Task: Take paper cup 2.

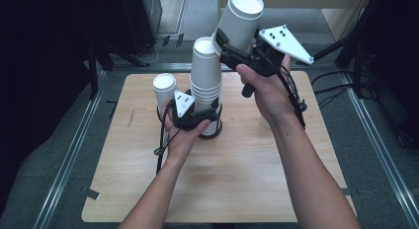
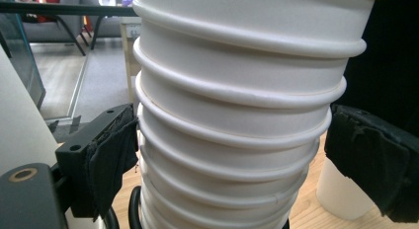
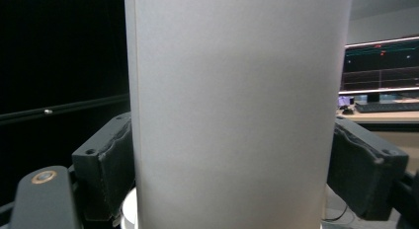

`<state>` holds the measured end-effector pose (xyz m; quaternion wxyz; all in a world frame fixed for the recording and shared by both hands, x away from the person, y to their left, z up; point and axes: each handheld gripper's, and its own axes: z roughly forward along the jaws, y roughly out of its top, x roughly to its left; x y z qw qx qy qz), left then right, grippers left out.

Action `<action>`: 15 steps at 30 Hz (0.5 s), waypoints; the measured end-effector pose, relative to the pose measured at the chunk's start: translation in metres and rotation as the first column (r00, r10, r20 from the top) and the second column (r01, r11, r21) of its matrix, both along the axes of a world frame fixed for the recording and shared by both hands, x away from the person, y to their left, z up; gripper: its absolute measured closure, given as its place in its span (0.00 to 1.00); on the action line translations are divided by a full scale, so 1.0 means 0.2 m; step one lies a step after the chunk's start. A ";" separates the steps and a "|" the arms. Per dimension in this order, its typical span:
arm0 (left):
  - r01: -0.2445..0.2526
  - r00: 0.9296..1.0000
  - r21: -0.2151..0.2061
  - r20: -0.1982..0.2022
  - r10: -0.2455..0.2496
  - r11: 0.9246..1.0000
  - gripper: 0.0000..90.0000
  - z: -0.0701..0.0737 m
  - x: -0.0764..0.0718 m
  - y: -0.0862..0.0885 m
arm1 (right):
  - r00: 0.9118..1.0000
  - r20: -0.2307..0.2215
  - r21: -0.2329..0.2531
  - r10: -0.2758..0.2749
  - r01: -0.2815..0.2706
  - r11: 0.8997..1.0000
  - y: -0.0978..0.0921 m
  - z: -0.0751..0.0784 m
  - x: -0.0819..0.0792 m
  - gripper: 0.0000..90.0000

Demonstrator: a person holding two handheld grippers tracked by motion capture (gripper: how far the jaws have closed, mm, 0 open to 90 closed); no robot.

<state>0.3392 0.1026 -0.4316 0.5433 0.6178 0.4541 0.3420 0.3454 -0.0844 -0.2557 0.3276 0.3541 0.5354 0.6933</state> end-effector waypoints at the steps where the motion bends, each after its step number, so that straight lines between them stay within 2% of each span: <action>1: 0.000 1.000 0.002 0.003 0.000 1.000 0.07 0.00 0.00 0.00 | 1.000 0.001 -0.002 -0.005 0.005 1.000 -0.01 -0.01 0.00 0.16; 4: -0.009 1.000 0.013 0.003 0.009 1.000 0.07 0.00 -0.01 0.00 | 1.000 -0.006 -0.003 -0.020 0.020 1.000 -0.05 -0.03 0.00 0.16; 7: -0.017 1.000 0.046 0.001 0.017 0.999 0.05 0.00 -0.02 0.00 | 0.999 -0.018 0.001 -0.037 0.037 0.999 -0.09 -0.06 0.00 0.16; 15: -0.021 1.000 0.052 -0.014 0.022 0.998 0.04 -0.02 -0.03 0.03 | 0.998 -0.031 0.006 -0.052 0.053 0.999 -0.16 -0.13 0.01 0.17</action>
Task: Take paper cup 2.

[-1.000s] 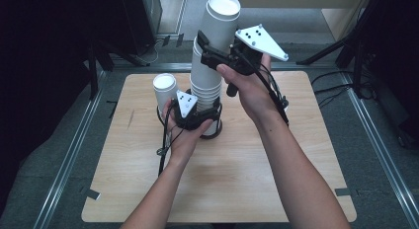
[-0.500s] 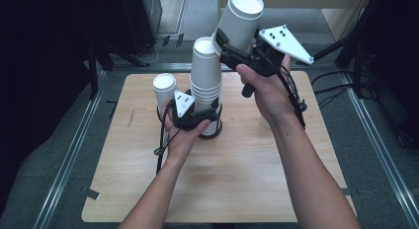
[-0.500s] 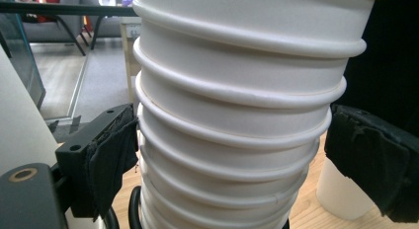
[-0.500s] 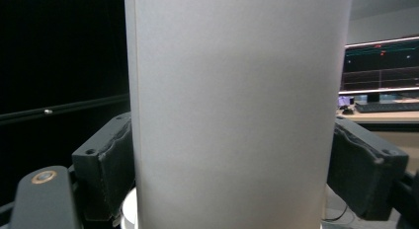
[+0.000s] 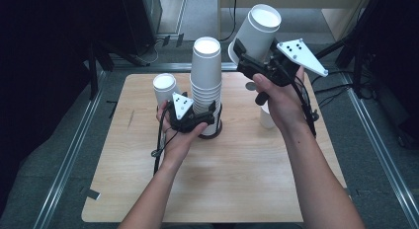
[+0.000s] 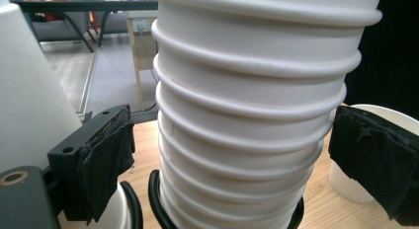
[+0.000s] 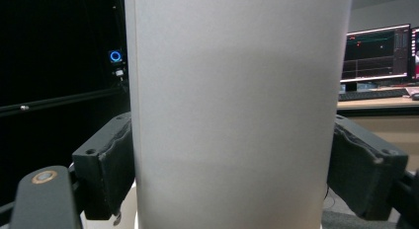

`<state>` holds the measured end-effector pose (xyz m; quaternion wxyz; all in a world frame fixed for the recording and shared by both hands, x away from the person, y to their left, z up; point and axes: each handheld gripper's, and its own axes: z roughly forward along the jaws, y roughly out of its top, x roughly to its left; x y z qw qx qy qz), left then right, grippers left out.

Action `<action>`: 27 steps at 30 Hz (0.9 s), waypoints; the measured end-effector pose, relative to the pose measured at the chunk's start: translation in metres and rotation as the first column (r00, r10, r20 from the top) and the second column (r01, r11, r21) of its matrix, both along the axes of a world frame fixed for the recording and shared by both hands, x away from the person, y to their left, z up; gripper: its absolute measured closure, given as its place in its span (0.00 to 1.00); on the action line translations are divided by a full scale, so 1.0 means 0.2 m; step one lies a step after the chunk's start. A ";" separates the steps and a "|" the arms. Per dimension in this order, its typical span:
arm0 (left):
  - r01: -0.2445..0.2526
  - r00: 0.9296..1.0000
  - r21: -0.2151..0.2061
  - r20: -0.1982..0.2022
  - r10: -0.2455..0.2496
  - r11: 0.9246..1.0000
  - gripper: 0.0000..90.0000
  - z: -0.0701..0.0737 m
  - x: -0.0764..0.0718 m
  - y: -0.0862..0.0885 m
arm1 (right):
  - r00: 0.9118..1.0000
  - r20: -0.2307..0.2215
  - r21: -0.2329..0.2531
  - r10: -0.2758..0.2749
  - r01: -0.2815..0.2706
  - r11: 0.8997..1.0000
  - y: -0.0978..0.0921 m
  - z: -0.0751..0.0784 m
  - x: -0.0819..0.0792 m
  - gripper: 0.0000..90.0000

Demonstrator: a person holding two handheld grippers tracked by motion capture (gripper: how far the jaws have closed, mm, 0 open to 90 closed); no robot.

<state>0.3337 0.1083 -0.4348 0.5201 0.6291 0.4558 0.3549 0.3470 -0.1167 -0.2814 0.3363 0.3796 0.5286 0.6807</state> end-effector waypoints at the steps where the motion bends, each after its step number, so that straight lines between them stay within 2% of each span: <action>1: -0.004 1.000 0.003 -0.001 0.004 1.000 0.04 0.00 0.00 0.00 | 1.000 0.001 0.000 -0.002 0.002 1.000 0.00 0.00 0.00 0.17; 3: -0.007 1.000 0.007 -0.016 0.007 1.000 0.04 0.01 -0.01 0.01 | 1.000 -0.001 -0.002 -0.007 0.007 1.000 -0.01 -0.01 -0.01 0.17; 8: 0.008 1.000 -0.006 -0.019 -0.008 1.000 0.04 0.02 -0.04 0.03 | 1.000 0.001 -0.009 -0.010 0.010 1.000 -0.04 -0.05 -0.02 0.17; 12: 0.001 1.000 0.010 -0.023 -0.001 1.000 0.04 0.01 -0.06 0.05 | 1.000 -0.012 -0.029 -0.014 0.014 0.999 -0.05 -0.12 -0.04 0.17; 14: 0.003 1.000 0.006 -0.028 -0.003 1.000 0.04 0.01 -0.07 0.06 | 1.000 -0.020 -0.031 -0.014 0.013 0.999 -0.06 -0.15 -0.04 0.16; 18: -0.006 0.999 0.024 -0.032 0.007 1.000 0.05 -0.01 -0.09 0.07 | 0.999 -0.040 -0.033 -0.018 0.016 0.999 -0.08 -0.23 -0.05 0.17; 27: 0.027 0.998 0.046 -0.056 -0.025 0.999 0.05 -0.02 -0.14 0.08 | 0.998 -0.064 -0.042 -0.023 0.020 0.999 -0.11 -0.35 -0.08 0.17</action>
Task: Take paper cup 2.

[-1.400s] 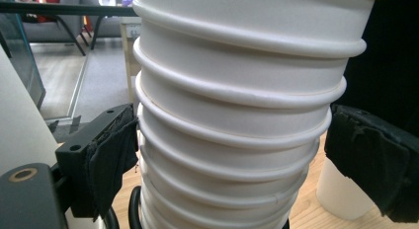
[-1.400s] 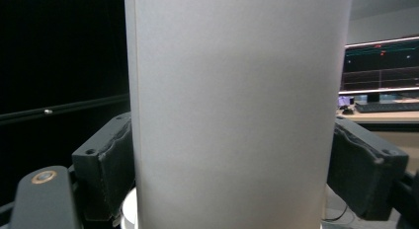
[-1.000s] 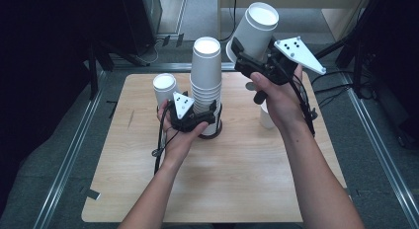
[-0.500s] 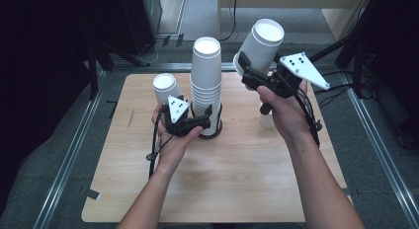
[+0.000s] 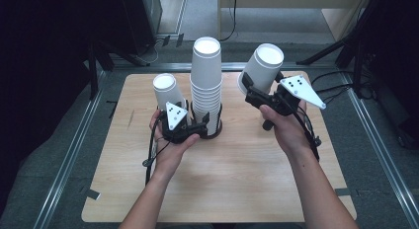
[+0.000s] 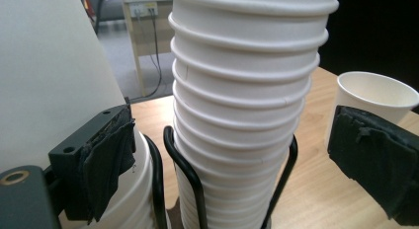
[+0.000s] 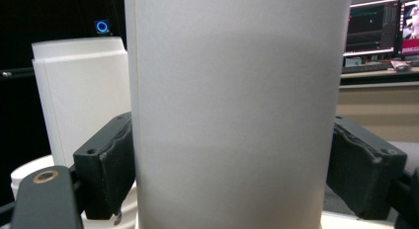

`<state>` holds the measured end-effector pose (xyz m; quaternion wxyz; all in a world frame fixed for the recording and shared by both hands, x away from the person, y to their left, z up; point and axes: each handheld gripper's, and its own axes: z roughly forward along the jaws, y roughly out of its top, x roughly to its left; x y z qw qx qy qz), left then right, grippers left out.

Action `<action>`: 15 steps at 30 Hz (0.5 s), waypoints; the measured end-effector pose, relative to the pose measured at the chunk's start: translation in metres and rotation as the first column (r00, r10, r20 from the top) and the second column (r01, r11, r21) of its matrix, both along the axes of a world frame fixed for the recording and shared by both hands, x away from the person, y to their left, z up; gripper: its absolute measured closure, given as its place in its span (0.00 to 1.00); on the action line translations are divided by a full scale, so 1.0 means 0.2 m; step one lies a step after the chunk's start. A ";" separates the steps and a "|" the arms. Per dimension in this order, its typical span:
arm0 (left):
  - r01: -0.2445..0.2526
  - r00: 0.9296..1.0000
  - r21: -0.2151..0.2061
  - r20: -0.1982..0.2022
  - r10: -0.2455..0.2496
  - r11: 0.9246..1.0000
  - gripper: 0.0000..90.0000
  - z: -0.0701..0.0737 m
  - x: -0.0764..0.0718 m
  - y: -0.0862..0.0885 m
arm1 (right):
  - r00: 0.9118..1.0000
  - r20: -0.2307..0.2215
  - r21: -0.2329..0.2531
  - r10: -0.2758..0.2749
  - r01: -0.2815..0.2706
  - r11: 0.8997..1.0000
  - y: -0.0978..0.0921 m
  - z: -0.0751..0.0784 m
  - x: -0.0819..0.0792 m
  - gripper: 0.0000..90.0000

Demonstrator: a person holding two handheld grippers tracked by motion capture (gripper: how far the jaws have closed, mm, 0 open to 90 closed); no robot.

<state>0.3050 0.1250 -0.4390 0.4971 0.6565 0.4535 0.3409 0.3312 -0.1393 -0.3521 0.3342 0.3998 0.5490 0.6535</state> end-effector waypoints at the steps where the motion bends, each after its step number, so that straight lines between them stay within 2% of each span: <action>1: 0.003 1.000 0.006 0.000 -0.003 1.000 0.05 0.00 -0.01 0.00 | 1.000 -0.004 -0.001 -0.002 0.002 1.000 -0.01 -0.01 0.00 0.17; 6: 0.045 0.999 -0.004 -0.013 -0.045 0.999 0.05 -0.02 -0.05 0.01 | 1.000 -0.012 -0.023 -0.014 0.014 1.000 -0.04 -0.09 -0.03 0.17; 15: 0.078 0.996 -0.003 -0.036 -0.078 0.997 0.05 -0.03 -0.12 0.01 | 0.999 -0.040 -0.082 -0.022 0.019 0.996 -0.05 -0.27 -0.11 0.17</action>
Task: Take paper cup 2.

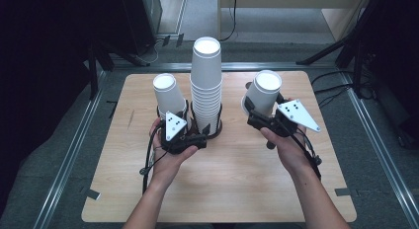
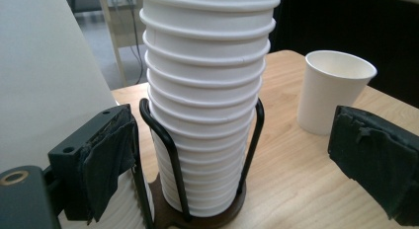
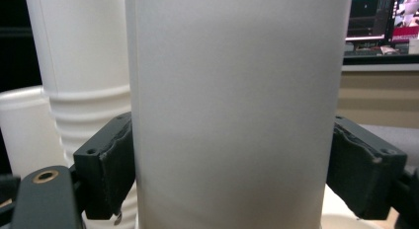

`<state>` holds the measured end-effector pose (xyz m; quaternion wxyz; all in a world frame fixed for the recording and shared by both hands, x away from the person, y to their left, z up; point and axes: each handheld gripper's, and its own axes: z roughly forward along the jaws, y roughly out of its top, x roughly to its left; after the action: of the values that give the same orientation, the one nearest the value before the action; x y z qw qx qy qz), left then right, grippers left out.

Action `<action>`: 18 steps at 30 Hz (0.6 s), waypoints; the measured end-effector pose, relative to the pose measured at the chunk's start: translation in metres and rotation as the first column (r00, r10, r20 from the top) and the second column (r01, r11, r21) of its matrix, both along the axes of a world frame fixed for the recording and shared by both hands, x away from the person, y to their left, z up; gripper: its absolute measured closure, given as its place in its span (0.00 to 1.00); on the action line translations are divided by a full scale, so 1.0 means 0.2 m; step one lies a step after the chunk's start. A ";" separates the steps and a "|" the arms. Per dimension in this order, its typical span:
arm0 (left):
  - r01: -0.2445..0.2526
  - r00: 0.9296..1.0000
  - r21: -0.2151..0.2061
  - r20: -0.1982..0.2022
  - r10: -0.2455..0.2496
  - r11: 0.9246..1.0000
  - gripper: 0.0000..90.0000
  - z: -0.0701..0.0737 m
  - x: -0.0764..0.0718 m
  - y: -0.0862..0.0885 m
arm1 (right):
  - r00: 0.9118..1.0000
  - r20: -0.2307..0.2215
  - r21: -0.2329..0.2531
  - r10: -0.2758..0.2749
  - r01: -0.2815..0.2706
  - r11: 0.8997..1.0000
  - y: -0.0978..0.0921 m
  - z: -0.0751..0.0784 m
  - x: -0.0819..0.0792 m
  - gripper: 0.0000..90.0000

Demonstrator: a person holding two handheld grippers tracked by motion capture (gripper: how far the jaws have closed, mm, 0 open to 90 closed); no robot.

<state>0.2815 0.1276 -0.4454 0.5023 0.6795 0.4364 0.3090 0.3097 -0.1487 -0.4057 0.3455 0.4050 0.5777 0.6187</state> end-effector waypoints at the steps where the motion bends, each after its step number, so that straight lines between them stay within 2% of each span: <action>1: 0.006 1.000 -0.001 -0.003 -0.006 1.000 0.05 0.00 0.00 0.00 | 1.000 -0.001 -0.005 -0.001 0.001 1.000 0.00 -0.01 0.00 0.17; 6: 0.029 0.999 0.004 -0.018 -0.029 1.000 0.05 0.00 -0.03 0.00 | 1.000 -0.003 -0.025 -0.001 0.001 1.000 -0.01 -0.08 -0.04 0.17; 14: 0.073 0.996 -0.014 -0.047 -0.073 0.997 0.03 -0.04 -0.07 0.00 | 1.000 0.005 -0.088 -0.006 0.006 0.996 0.00 -0.18 -0.11 0.17; 18: 0.088 0.994 -0.017 -0.056 -0.089 0.996 0.02 -0.06 -0.09 0.00 | 1.000 0.017 -0.145 0.002 0.000 0.989 0.01 -0.23 -0.16 0.17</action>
<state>0.2643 0.1282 -0.4574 0.5079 0.7029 0.4223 0.2638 0.2784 -0.1471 -0.4519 0.3787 0.3733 0.6185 0.5785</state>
